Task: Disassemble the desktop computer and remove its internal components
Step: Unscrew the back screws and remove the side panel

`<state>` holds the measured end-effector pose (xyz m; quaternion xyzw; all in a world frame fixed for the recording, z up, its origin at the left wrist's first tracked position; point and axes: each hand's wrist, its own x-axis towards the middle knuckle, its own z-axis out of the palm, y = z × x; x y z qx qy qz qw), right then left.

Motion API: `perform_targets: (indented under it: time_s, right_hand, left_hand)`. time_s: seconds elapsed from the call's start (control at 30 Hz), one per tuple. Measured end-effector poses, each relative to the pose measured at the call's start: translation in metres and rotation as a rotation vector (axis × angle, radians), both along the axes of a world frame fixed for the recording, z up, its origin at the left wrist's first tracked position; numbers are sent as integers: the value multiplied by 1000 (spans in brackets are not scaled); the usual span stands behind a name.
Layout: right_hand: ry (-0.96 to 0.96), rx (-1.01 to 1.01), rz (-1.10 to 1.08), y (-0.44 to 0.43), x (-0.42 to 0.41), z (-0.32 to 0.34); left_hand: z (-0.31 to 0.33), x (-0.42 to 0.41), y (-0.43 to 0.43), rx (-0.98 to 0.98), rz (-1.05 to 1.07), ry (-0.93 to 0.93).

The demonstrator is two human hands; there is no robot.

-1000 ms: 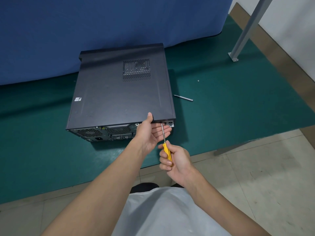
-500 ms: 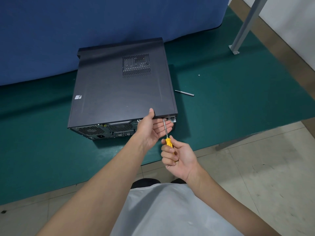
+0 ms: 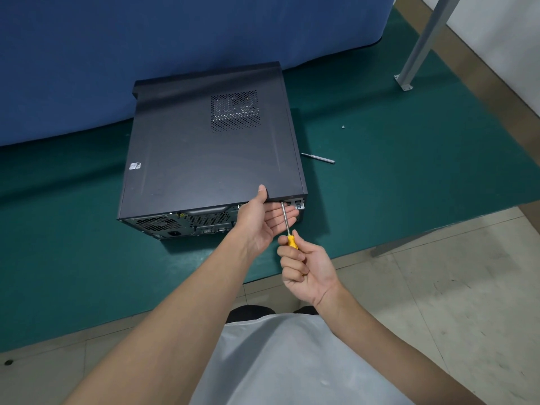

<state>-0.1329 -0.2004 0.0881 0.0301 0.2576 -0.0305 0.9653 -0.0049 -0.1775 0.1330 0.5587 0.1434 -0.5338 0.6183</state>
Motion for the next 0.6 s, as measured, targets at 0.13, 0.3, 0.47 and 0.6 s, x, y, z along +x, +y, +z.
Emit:
perform_targets:
  time_s: [0.13, 0.3, 0.47, 0.6]
  right_hand:
    - [6, -10, -13, 1, 2, 2]
    - [187, -190, -4, 2, 5, 10]
    - [590, -773, 109, 12, 18, 18]
    - [824, -1167, 221, 19, 24, 18]
  left_hand:
    - [2, 0, -1, 12, -1, -10]
    - [3, 0, -1, 20, 0, -13]
    - [1, 0, -2, 26, -8, -11]
    - [0, -3, 0, 14, -8, -44]
